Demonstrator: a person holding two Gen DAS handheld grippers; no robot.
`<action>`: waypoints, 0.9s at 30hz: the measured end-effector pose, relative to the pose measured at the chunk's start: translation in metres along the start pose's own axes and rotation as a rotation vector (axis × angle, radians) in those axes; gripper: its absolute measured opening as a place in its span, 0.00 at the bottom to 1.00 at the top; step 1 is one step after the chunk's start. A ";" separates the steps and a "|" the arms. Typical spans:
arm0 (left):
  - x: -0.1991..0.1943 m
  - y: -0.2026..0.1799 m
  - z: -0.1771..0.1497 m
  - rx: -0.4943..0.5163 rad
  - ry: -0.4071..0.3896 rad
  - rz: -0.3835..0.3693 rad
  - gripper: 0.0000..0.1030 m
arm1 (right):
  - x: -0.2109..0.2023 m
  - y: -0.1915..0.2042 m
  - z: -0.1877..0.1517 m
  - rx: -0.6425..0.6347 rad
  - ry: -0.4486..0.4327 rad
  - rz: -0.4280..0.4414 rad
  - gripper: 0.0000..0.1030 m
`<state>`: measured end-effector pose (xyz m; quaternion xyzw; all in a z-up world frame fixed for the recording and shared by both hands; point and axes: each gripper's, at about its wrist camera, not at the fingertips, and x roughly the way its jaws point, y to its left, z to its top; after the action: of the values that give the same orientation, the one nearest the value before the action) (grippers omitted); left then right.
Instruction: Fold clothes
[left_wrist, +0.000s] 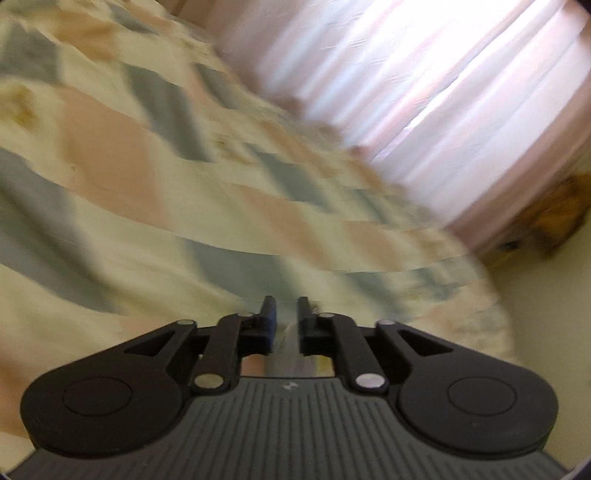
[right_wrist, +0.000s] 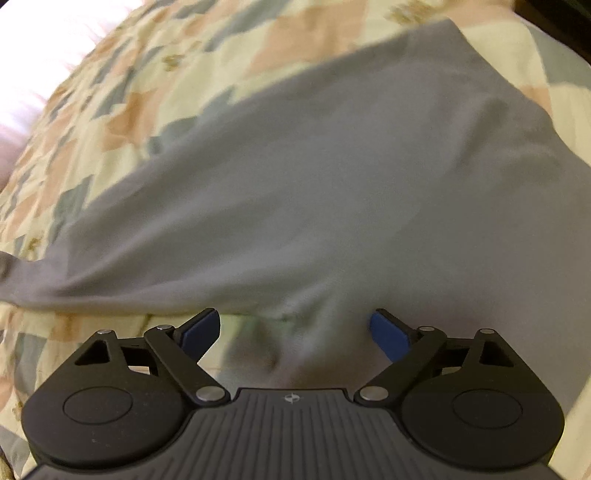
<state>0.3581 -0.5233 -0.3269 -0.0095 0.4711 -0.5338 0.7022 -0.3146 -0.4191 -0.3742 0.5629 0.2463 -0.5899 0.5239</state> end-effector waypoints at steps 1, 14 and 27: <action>-0.004 0.009 0.001 -0.003 0.010 0.065 0.32 | 0.000 0.008 0.001 -0.031 -0.007 0.013 0.86; 0.011 0.035 -0.048 -0.088 0.090 0.056 0.53 | 0.020 0.067 -0.019 -0.161 0.053 0.110 0.85; 0.025 0.041 -0.074 0.288 0.037 0.249 0.13 | 0.009 0.033 -0.021 -0.097 0.018 0.080 0.80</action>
<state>0.3385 -0.4883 -0.4058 0.1592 0.4005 -0.5046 0.7481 -0.2750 -0.4150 -0.3776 0.5516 0.2568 -0.5507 0.5714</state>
